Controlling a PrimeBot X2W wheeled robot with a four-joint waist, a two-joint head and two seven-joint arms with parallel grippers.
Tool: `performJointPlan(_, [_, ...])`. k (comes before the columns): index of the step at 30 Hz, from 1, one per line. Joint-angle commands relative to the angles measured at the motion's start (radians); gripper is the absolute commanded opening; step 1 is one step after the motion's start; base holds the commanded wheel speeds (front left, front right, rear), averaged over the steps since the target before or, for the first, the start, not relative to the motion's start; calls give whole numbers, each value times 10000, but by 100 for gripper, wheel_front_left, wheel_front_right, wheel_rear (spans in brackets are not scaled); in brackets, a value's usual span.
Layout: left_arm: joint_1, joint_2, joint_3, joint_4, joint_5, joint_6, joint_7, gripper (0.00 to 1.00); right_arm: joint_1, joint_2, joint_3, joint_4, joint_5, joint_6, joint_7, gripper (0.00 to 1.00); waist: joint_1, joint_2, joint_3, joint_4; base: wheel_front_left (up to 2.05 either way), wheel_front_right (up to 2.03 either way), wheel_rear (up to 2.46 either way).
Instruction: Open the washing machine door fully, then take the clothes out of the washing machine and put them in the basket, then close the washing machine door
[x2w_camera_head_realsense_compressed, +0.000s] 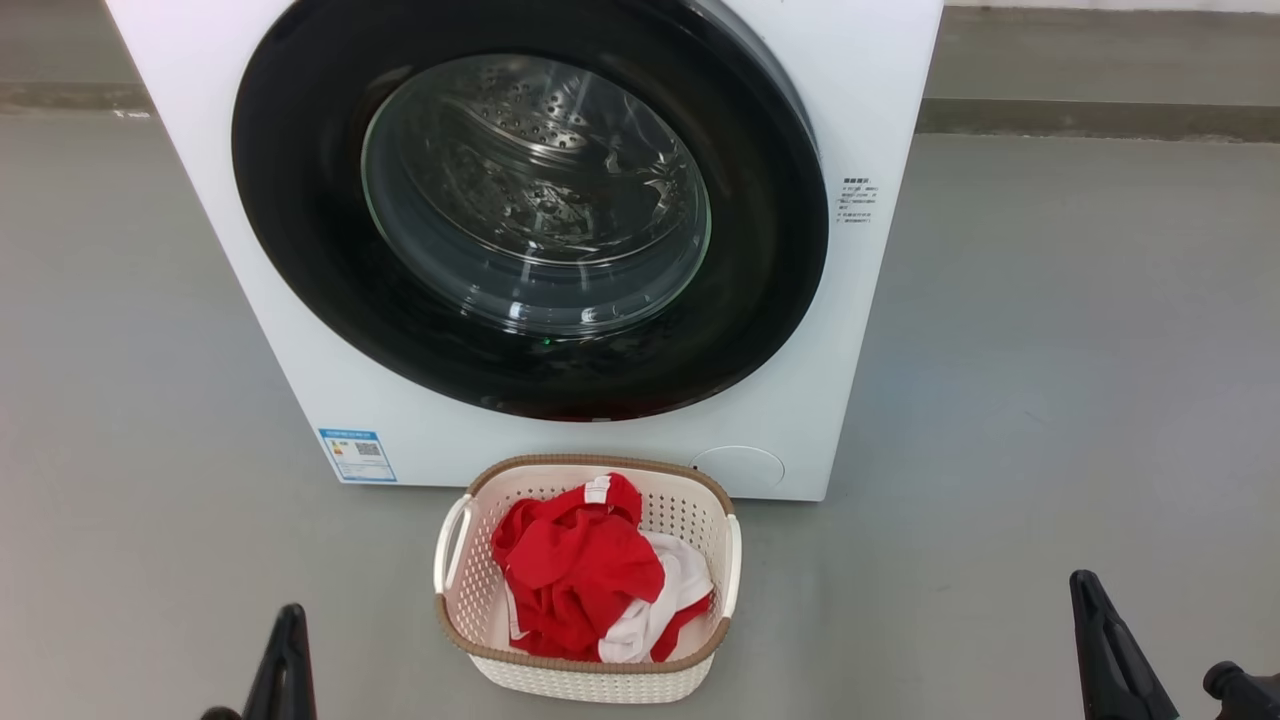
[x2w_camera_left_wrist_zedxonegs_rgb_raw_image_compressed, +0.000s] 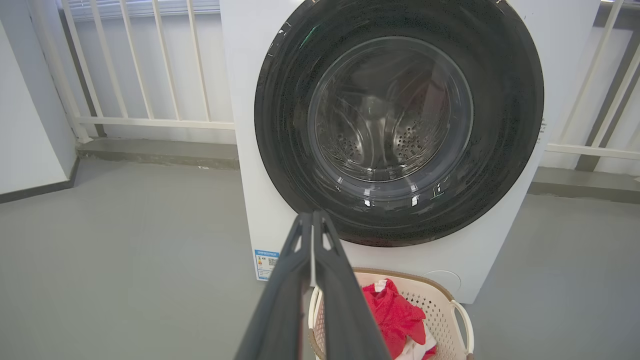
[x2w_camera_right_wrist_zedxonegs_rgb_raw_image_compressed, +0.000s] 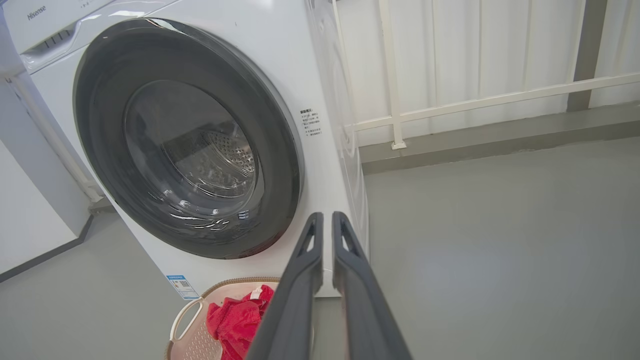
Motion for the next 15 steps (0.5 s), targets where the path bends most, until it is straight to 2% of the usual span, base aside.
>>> performJointPlan(1, [-41,10,31,-30,-184,-31,35,0,-31,-7,3,-17,184,0,36,0,0,0,8,-7,0,0,0])
performJointPlan(6, [-113,-14,127,46,-733,-141,148,0,-131,-21,23,76,716,-1,166,0,22,0,14,-53,0,0,0])
performJointPlan(9, [-165,-29,181,110,-1058,-208,217,0,-195,-29,34,147,1032,-2,240,0,6,0,39,-77,0,0,0])
performJointPlan(15, [-271,-57,273,230,-1598,-326,333,0,-321,-42,49,266,1557,-3,364,0,0,0,79,-116,0,0,0])
